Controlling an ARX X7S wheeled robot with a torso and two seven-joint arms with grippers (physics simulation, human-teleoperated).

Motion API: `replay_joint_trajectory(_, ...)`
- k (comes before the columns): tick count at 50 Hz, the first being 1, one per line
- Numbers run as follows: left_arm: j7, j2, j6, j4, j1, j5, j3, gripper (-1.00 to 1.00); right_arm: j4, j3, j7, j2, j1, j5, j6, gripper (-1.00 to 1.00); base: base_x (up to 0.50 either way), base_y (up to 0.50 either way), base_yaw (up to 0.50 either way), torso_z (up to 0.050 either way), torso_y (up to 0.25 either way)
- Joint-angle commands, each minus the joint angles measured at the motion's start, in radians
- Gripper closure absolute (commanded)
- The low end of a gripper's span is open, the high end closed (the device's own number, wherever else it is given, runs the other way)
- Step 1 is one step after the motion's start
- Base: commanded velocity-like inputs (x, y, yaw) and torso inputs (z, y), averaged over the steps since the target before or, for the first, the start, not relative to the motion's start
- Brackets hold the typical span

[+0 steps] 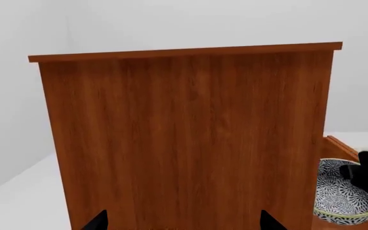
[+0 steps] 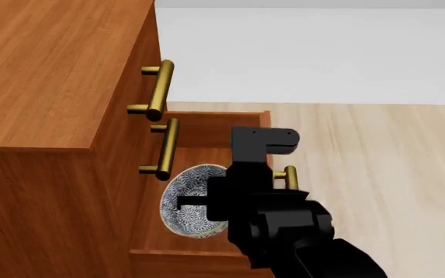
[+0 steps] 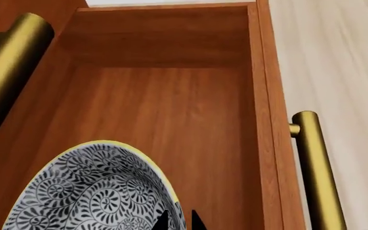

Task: Put the bowl in the bottom drawer of the cabinet.

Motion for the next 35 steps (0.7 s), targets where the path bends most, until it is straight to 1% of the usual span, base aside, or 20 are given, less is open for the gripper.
replay_joint_trajectory(1, -0.002, -0.001, 0.004, -0.006, 0.001, -0.001, 0.0, -1.0, -0.003, 0.013, -0.015, 0.0, -0.007, -0.005, 0.001, 1.0, 0.0, 0.0, 0.0, 0.0, 0.0)
replay_joint_trajectory(25, -0.005, -0.004, 0.005, -0.015, -0.004, -0.008, 0.003, -1.0, 0.026, -0.018, -0.038, 0.0, -0.029, 0.133, -0.006, 1.0, 0.0, 0.0, 0.0, 0.0, 0.0)
replay_joint_trajectory(34, -0.007, -0.005, 0.008, -0.015, -0.002, -0.007, 0.004, -1.0, 0.029, -0.029, -0.034, 0.0, -0.032, 0.136, -0.007, 1.0, 0.0, 0.0, 0.0, 0.0, 0.0)
replay_joint_trajectory(35, -0.008, -0.005, 0.007, -0.015, -0.002, -0.008, 0.004, -1.0, 0.029, -0.028, -0.034, 0.0, -0.032, 0.135, -0.006, -1.0, 0.0, 0.0, 0.0, 0.0, 0.0)
